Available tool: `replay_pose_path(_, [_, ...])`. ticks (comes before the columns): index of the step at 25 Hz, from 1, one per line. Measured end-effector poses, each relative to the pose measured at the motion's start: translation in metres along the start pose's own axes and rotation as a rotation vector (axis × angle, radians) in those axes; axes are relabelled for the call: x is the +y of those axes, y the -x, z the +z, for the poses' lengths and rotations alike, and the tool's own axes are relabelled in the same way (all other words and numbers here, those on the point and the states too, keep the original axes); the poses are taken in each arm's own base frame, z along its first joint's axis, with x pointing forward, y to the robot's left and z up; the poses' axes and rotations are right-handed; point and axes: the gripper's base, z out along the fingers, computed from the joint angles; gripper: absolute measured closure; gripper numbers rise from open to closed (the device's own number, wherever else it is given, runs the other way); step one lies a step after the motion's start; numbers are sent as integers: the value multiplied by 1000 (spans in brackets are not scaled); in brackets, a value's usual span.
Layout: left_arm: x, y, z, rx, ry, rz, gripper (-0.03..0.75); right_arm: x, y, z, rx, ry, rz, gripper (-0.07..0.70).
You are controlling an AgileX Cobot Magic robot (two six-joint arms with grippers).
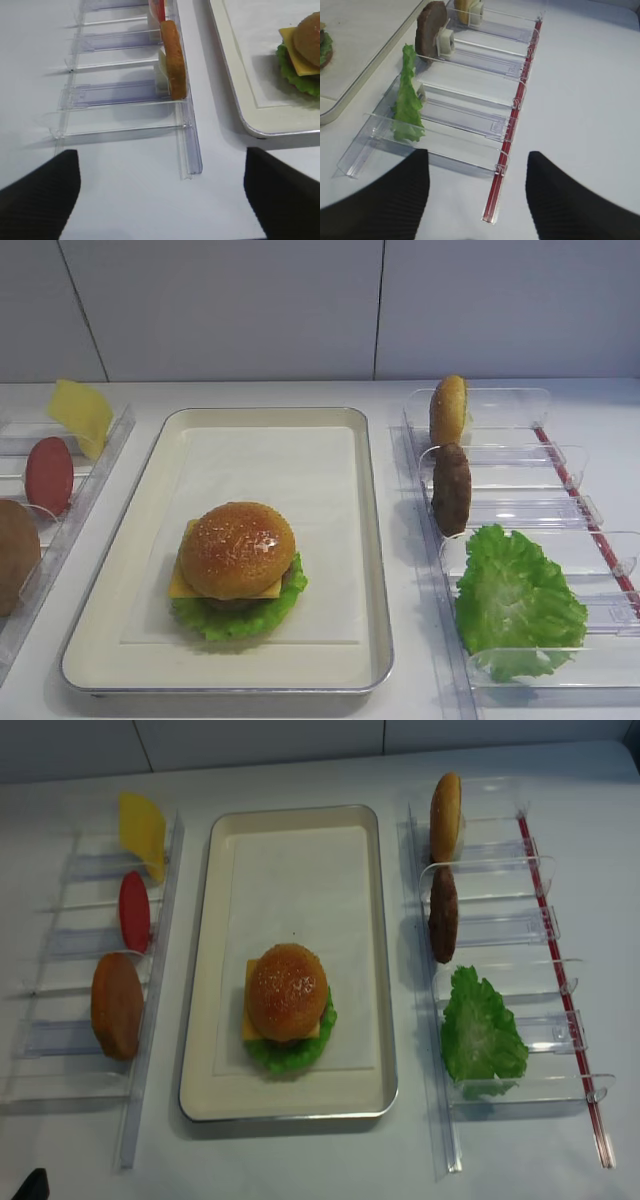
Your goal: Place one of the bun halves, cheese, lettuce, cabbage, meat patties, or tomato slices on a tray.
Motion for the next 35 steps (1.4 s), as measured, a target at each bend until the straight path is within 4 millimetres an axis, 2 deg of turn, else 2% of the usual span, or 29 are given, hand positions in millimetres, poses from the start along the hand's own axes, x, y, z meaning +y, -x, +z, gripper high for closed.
replay_pose_path(14, [0,0,1,3,0,0,82,1,0,0,-4,-146,84,188])
replay_pose_path(26, [0,0,1,3,0,-3,82,1,0,0,-4,-149,86,188])
replay_pose_path(35, [0,0,9,-25,2,-53,82,1,0,0,-4,-149,86,188])
